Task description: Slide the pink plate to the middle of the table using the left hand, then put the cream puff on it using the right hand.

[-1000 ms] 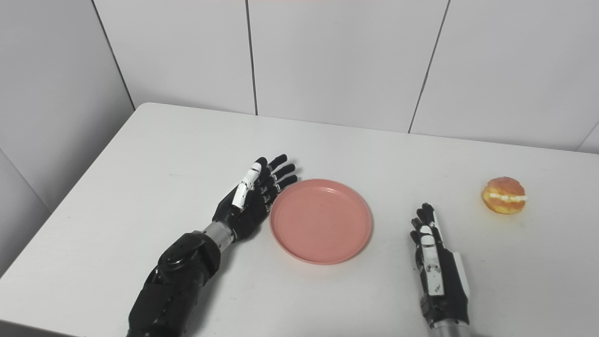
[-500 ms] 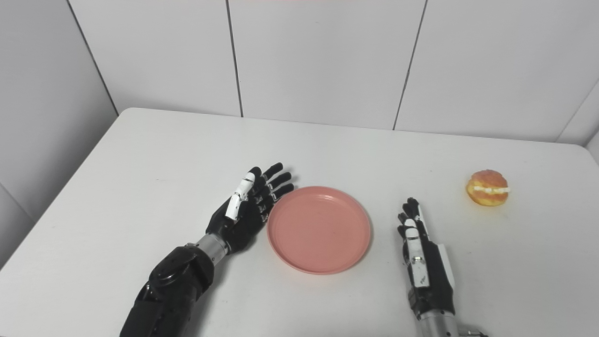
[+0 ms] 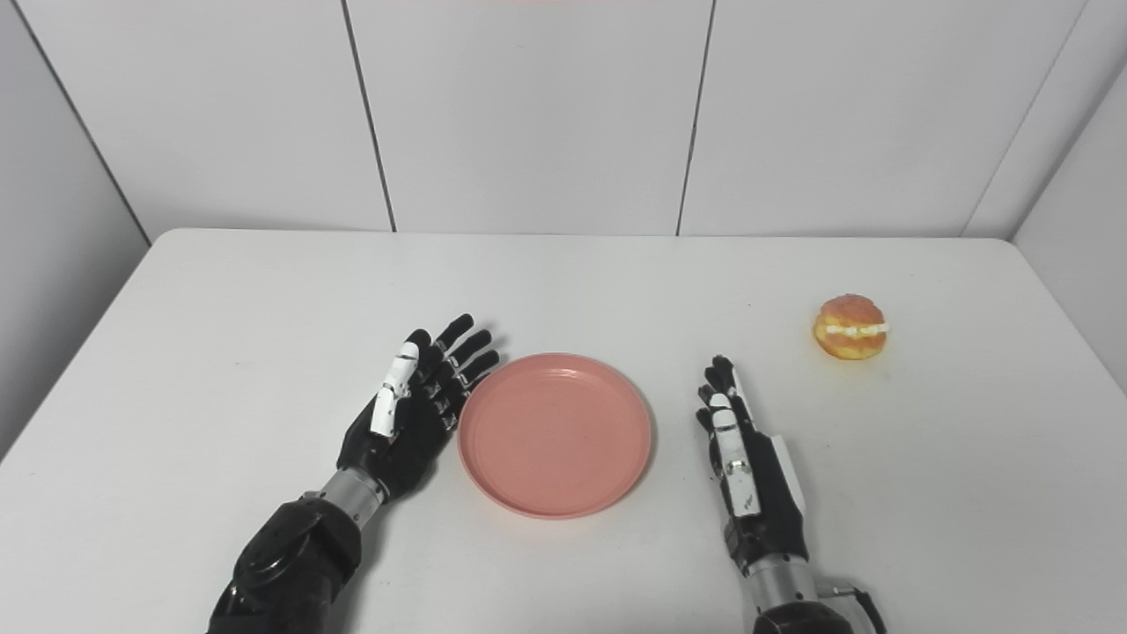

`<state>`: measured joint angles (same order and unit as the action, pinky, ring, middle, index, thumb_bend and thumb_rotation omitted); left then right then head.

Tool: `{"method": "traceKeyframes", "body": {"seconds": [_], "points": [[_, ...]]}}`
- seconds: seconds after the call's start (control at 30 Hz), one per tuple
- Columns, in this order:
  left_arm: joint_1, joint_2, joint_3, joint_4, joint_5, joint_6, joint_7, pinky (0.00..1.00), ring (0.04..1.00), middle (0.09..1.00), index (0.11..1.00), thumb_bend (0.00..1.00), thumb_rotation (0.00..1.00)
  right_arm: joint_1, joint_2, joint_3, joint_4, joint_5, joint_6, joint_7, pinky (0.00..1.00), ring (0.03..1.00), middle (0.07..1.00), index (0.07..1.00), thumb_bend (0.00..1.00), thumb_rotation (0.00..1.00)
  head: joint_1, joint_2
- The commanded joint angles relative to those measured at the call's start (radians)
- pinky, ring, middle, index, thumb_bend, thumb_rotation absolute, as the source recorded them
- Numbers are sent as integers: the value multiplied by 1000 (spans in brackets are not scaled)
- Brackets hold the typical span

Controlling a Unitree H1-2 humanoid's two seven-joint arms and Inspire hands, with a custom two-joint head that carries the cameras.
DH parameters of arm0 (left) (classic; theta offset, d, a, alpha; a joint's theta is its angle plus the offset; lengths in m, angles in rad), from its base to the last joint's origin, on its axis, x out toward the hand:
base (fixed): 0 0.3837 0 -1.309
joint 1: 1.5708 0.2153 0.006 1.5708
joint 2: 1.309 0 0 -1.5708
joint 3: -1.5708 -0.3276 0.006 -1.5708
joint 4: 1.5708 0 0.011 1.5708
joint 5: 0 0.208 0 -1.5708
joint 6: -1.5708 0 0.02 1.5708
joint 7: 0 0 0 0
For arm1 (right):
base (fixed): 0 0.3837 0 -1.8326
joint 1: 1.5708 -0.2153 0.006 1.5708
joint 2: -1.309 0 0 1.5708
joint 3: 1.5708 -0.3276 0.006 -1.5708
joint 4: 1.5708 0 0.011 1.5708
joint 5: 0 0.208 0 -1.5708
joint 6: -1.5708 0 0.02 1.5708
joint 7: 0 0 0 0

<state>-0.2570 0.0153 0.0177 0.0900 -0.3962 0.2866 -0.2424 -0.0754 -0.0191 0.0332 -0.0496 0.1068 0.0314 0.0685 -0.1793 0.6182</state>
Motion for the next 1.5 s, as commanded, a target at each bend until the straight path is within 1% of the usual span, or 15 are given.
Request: {"method": "traceKeyframes", "body": {"seconds": [0.0,0.17,0.2,0.3,0.43,0.53,0.57,0.7,0.73,0.77,0.83,0.97,1.07,1.3,1.47], "points": [[31,7,3,36,22,5,12,933,919,926,923,367,1000,-25,1,-6,-4,-17,-4,-10,993,987,998,1000,299,1000,-18,-4],[41,22,10,56,25,-16,8,938,922,932,929,361,1000,-36,5,-21,-44,-31,35,-31,997,972,986,992,348,1000,-39,-14],[42,25,11,62,27,-20,8,936,920,930,927,359,1000,-40,6,-23,-49,-33,39,-34,992,972,984,990,349,1000,-71,-28],[45,34,14,94,31,-43,-1,944,926,935,933,359,1000,-52,-1,-30,-71,-37,54,-36,984,967,979,982,354,1000,-100,-44],[39,40,26,141,21,-77,-21,955,936,941,937,353,1000,-71,-21,-30,-82,-78,37,-44,977,956,960,963,359,1000,-148,-71],[35,42,33,167,23,-95,-27,958,937,941,935,354,1000,-91,-45,-25,-92,-138,26,-55,938,930,937,944,356,1000,-157,-75],[35,44,34,174,25,-102,-31,957,939,943,938,355,1000,-96,-51,-24,-98,-158,28,-60,921,917,927,934,377,1000,-189,-90],[31,45,49,206,12,-112,-42,964,943,947,940,356,1000,-124,-66,-18,-113,-246,25,-86,862,879,894,909,446,1000,-220,-107],[30,44,55,213,6,-112,-45,970,942,945,941,352,1000,-135,-71,-19,-115,-266,27,-93,852,873,884,898,516,994,-225,-111],[28,45,59,221,2,-113,-50,974,943,946,943,347,1000,-147,-75,-20,-117,-282,28,-98,847,869,879,893,547,993,-229,-115],[25,47,64,235,-3,-116,-57,983,947,949,947,342,1000,-165,-84,-22,-122,-305,27,-102,846,868,880,893,559,992,-236,-124],[19,48,76,255,-7,-121,-66,989,952,949,946,335,1000,-192,-101,-23,-132,-339,36,-97,815,864,884,896,555,992,-257,-142],[16,53,81,268,-12,-125,-69,993,954,954,951,321,1000,-217,-114,-22,-128,-367,23,-102,809,857,885,900,527,936,-283,-158],[13,54,96,269,-37,-98,-64,1000,961,955,954,305,1000,-271,-164,-27,-112,-468,9,-121,810,864,887,905,494,935,-300,-165],[14,59,91,269,-30,-107,-65,1000,963,958,956,295,1000,-297,-203,-33,-104,-510,24,-125,826,875,889,904,523,948,-302,-165]]}}
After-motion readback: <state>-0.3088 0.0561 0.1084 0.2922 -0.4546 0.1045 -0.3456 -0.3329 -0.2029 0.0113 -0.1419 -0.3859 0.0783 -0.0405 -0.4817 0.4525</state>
